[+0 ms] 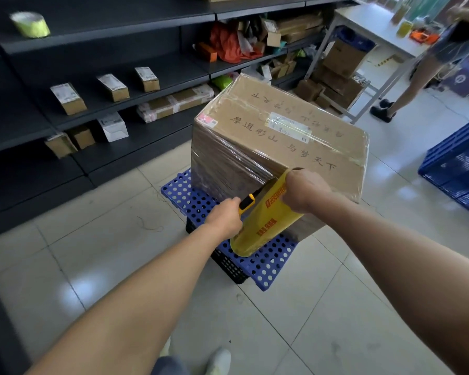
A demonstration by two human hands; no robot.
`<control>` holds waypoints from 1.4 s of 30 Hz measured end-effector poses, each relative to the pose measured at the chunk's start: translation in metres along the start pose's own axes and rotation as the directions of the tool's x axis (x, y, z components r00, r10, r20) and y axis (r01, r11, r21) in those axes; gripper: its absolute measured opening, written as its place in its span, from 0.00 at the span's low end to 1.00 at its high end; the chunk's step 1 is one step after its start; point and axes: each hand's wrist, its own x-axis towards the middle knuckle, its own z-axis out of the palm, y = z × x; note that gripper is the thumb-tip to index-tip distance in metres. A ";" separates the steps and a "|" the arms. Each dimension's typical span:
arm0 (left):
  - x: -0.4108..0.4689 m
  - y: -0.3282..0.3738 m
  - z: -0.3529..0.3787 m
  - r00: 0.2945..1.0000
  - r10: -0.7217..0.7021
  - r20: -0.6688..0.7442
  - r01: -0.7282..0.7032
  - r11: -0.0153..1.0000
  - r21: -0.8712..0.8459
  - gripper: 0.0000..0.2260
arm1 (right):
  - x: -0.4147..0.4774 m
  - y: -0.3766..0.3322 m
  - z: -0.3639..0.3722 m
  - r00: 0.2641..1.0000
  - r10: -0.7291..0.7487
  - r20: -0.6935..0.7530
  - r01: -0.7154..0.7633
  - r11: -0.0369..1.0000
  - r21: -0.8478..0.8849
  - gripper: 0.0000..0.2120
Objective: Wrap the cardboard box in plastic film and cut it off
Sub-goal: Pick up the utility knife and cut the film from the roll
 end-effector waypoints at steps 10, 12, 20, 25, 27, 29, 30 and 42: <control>0.008 -0.009 0.019 0.999 -0.034 0.015 0.032 0.992 0.124 0.17 | -0.002 -0.005 -0.002 1.000 0.017 -0.007 -0.017 1.000 0.000 0.07; 0.011 -0.010 0.021 1.000 -0.023 0.007 0.021 0.988 0.154 0.17 | -0.003 -0.005 -0.002 1.000 0.028 -0.006 -0.028 1.000 0.002 0.06; 0.013 -0.038 0.023 0.996 -0.087 0.034 0.077 0.970 0.232 0.16 | -0.007 -0.012 -0.001 0.999 0.046 -0.004 -0.046 0.999 0.006 0.08; 0.009 -0.056 0.029 0.980 -0.172 0.105 0.135 0.947 0.292 0.16 | -0.009 -0.011 -0.002 0.999 0.053 -0.008 -0.053 0.999 0.002 0.06; 0.005 -0.063 0.038 0.973 -0.186 0.136 0.140 0.945 0.296 0.16 | -0.010 -0.010 -0.001 0.998 0.057 -0.008 -0.057 0.998 0.004 0.07; 0.002 -0.067 0.044 0.975 -0.187 0.119 0.154 0.958 0.241 0.15 | -0.009 -0.011 -0.001 0.998 0.065 -0.011 -0.065 0.998 0.005 0.09; 0.002 -0.067 0.044 0.979 -0.180 0.095 0.158 0.966 0.202 0.15 | -0.009 -0.011 -0.002 0.998 0.069 -0.012 -0.069 0.998 0.002 0.10; 0.029 -0.058 0.053 0.995 -0.095 0.041 0.088 0.984 0.157 0.17 | -0.016 -0.021 -0.002 0.995 0.099 -0.032 -0.098 0.994 0.049 0.09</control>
